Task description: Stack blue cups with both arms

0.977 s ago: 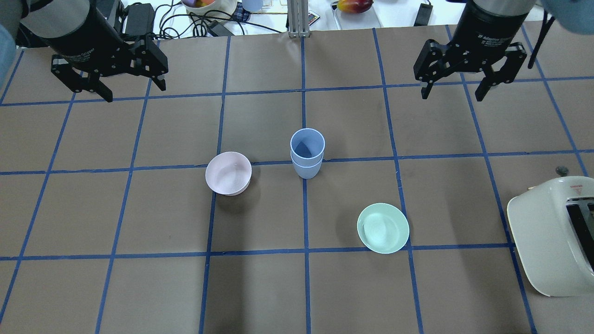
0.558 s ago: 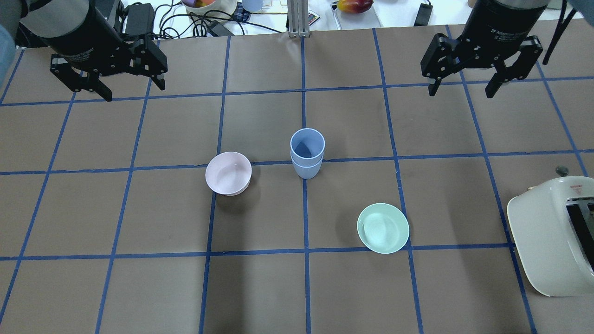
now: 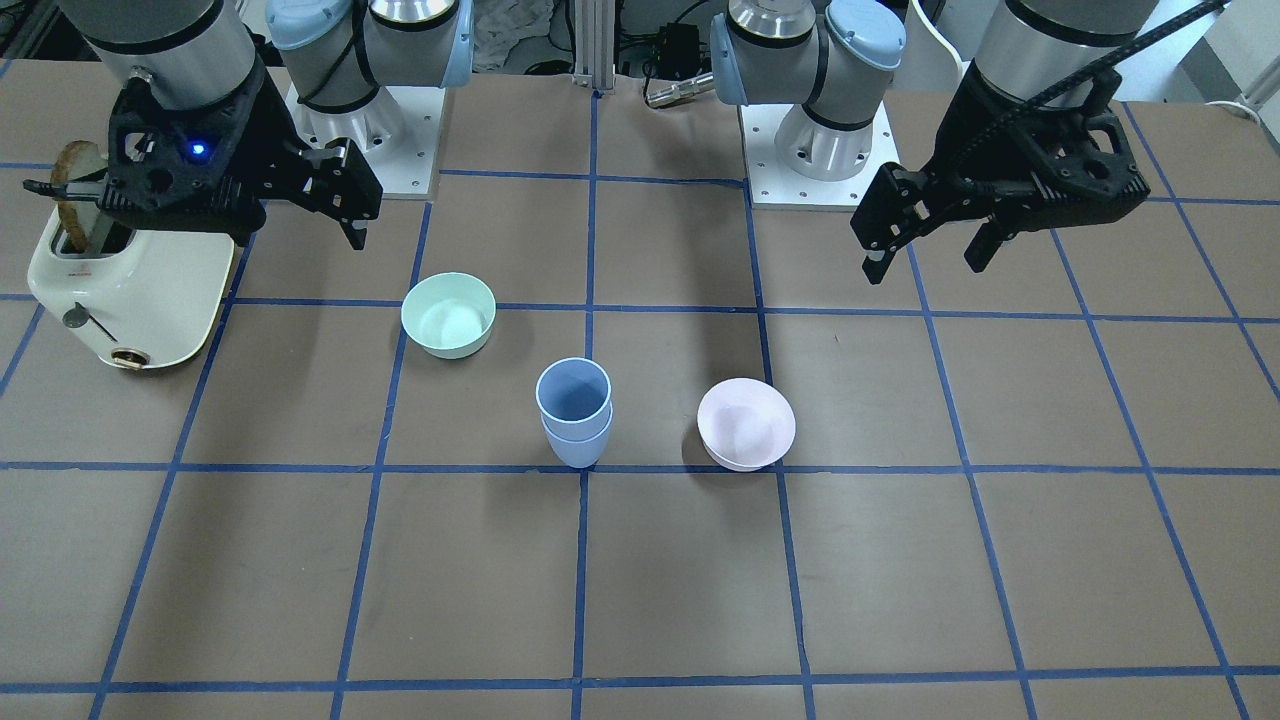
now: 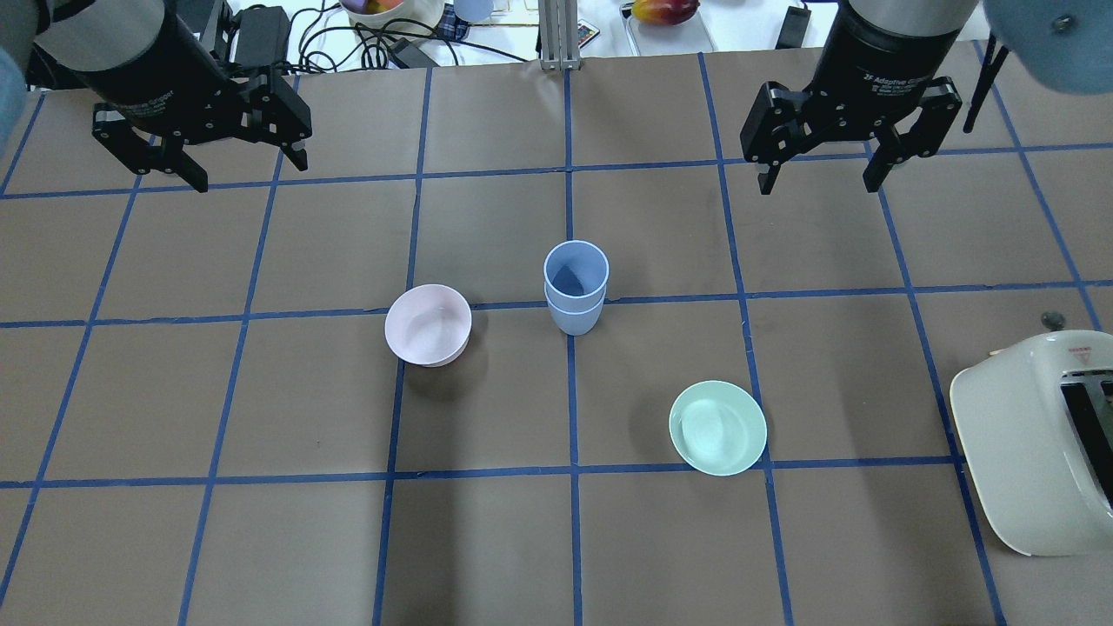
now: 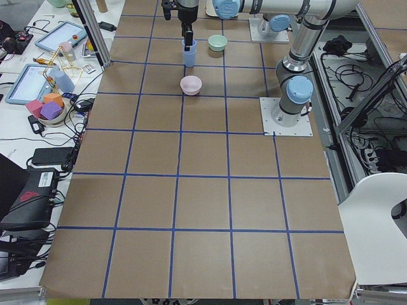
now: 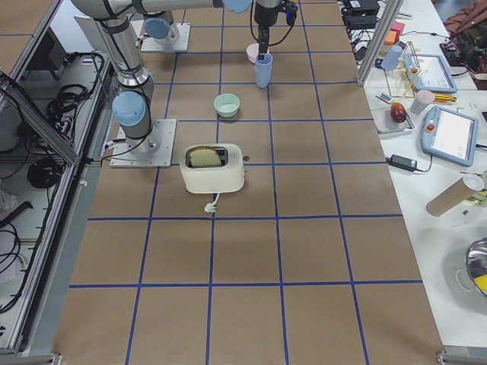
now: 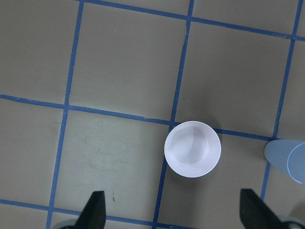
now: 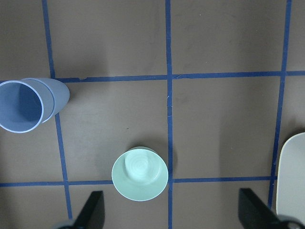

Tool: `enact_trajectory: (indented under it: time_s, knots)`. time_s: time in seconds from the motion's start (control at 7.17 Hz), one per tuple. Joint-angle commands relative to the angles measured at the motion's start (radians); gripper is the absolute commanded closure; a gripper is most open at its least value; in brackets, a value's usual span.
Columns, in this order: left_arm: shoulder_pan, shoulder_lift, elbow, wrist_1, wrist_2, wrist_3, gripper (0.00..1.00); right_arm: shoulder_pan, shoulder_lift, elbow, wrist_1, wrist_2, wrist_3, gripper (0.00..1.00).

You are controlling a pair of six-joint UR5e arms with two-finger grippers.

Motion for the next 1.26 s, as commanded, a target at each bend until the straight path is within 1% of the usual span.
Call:
enact_trajectory:
  time_s: [0.0, 1.12]
  knots:
    - [0.000, 0.000, 0.000, -0.001, 0.000, 0.000, 0.00, 0.002, 0.000, 0.003, -0.014, 0.003, 0.002, 0.00]
    - [0.000, 0.000, 0.000, -0.001, 0.000, -0.003, 0.00, 0.002, 0.002, 0.003, -0.012, -0.012, 0.004, 0.00]
